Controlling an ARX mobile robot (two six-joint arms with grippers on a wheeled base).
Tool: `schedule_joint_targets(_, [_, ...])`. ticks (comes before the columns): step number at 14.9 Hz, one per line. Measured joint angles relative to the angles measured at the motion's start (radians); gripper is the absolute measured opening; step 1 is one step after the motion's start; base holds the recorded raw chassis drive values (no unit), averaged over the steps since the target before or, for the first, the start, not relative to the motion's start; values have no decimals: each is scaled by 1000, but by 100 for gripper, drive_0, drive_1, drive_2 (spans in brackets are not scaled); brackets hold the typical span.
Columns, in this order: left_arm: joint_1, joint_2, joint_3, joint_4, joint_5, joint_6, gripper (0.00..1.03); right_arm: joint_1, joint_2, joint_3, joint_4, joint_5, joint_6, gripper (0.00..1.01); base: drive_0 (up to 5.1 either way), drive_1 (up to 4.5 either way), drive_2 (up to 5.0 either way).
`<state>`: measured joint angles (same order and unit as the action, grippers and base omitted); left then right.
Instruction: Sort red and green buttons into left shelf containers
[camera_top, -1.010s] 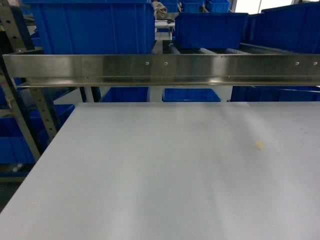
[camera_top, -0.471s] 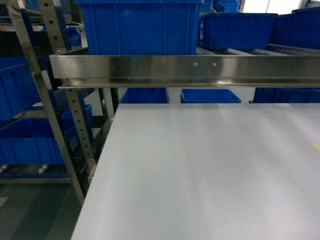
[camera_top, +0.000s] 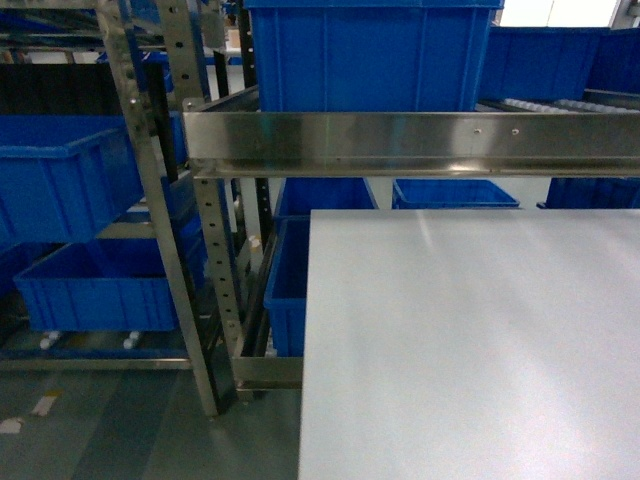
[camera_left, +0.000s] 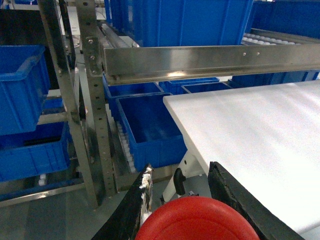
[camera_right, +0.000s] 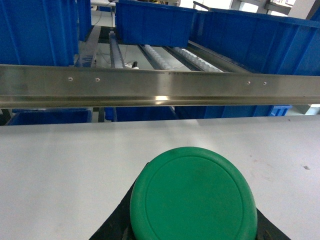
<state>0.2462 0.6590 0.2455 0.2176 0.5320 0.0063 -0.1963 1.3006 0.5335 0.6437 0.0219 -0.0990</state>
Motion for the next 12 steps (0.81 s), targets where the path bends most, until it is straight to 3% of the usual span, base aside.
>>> schedule_joint_targets(12, [0,0,0,1,0,0,29,0,0,0,-1,0,0,25,-506,239,239])
